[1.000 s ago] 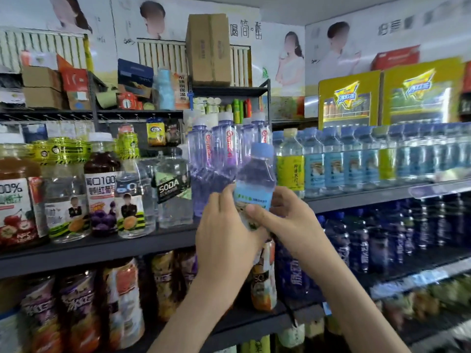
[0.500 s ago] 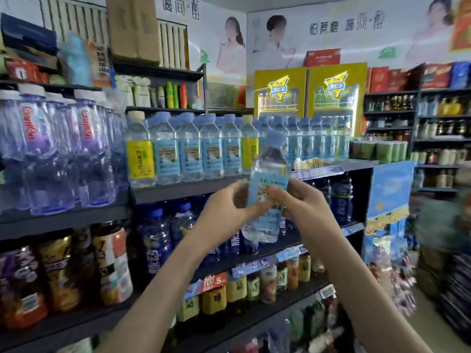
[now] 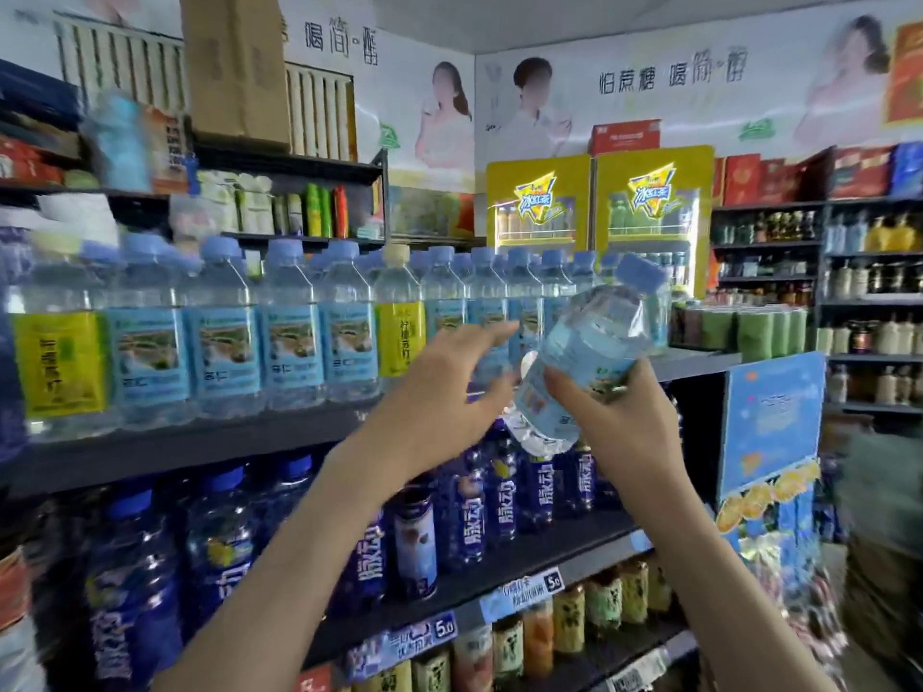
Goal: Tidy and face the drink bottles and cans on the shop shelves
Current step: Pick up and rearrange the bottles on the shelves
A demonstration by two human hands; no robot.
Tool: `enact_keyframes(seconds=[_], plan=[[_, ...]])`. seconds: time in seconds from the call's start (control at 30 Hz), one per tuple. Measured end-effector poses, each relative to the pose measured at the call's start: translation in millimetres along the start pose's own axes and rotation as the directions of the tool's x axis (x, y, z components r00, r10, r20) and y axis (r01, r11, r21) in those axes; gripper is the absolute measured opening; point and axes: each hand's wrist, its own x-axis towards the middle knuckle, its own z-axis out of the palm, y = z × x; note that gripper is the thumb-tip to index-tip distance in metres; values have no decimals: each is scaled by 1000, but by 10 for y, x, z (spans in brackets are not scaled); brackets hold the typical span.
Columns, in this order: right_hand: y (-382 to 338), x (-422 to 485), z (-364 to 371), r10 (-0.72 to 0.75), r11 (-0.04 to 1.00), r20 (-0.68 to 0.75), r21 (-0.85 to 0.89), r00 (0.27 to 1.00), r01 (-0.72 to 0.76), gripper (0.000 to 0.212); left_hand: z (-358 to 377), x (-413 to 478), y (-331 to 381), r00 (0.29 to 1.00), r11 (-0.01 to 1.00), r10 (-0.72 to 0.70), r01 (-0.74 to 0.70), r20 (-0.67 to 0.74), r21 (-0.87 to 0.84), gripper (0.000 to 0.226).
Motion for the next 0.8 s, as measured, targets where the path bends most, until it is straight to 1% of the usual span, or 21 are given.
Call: enact_keyframes(seconds=[0.03, 0.07, 0.1, 0.13, 0.17, 0.2, 0.23, 0.3, 0.37, 0.43, 0.53, 0.6, 0.7, 0.8], plan=[[36, 109, 6, -10, 1000, 2, 27, 1000, 10, 42, -27, 118, -90, 991, 997, -3, 12, -134, 71, 45], [70, 207, 16, -15, 998, 7, 60, 1000, 15, 41, -50, 240, -182, 959, 984, -17, 66, -283, 165, 43], [108, 291, 29, -16, 996, 15, 93, 1000, 15, 41, -58, 360, -293, 908, 947, -35, 163, -416, 277, 44], [150, 366, 43, -19, 993, 21, 118, 1000, 17, 41, -71, 472, -394, 853, 881, -69, 296, -518, 369, 48], [195, 437, 56, -27, 991, 21, 130, 999, 24, 43, -79, 572, -488, 807, 802, -133, 429, -576, 416, 55], [234, 498, 71, -33, 990, 20, 139, 999, 30, 45, -81, 655, -568, 777, 725, -206, 529, -595, 441, 62], [271, 555, 92, -40, 988, 23, 150, 999, 36, 47, -79, 720, -635, 764, 664, -261, 585, -589, 465, 69], [321, 661, 151, -54, 982, 52, 182, 997, 44, 49, -44, 820, -738, 772, 592, -292, 610, -565, 528, 74], [333, 755, 216, -70, 979, 101, 197, 992, 49, 49, 13, 884, -794, 782, 548, -302, 610, -545, 572, 73], [325, 828, 270, -103, 975, 147, 210, 984, 70, 48, 68, 914, -836, 776, 520, -335, 625, -535, 582, 73], [337, 887, 334, -147, 973, 211, 205, 967, 103, 48, 117, 916, -860, 759, 502, -361, 648, -542, 573, 70], [355, 898, 364, -166, 968, 248, 224, 954, 111, 47, 141, 916, -875, 741, 523, -373, 665, -559, 533, 65], [392, 904, 410, -170, 962, 274, 256, 947, 98, 47, 194, 882, -853, 716, 593, -351, 669, -604, 448, 60], [439, 907, 440, -171, 955, 281, 284, 944, 88, 48, 271, 803, -758, 718, 715, -274, 597, -640, 363, 59]])
